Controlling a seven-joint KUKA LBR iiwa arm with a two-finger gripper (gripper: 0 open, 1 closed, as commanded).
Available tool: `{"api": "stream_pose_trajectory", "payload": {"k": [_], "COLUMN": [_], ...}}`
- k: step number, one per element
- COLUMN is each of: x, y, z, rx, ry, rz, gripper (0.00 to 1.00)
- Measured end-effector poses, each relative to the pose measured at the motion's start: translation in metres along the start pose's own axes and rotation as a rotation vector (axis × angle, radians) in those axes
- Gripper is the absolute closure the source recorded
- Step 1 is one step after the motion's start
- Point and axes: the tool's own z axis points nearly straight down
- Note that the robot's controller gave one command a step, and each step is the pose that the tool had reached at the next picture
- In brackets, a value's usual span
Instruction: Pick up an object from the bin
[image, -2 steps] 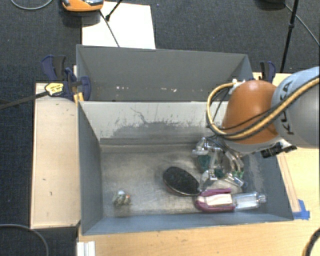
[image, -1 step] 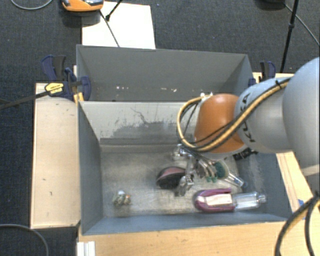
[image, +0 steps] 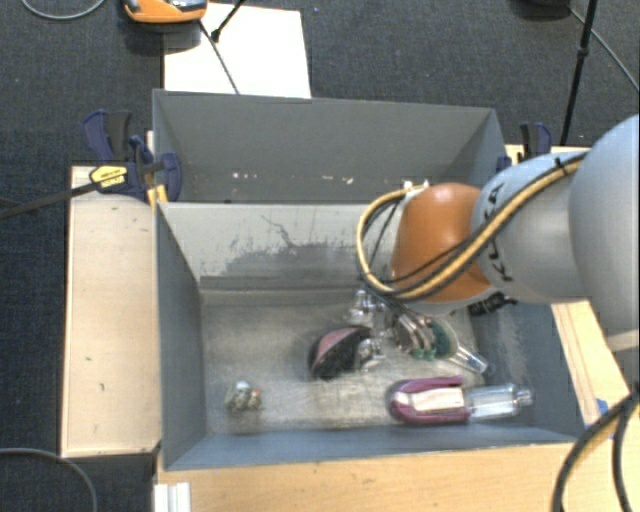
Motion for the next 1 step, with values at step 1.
{"api": "stream_pose_trajectory", "payload": {"k": [1], "x": [0.0173], "y": [0.0272], "z": [-0.1418], "rx": [0.0], "ry": [0.008], "rz": [-0.02], "gripper": [1.0]}}
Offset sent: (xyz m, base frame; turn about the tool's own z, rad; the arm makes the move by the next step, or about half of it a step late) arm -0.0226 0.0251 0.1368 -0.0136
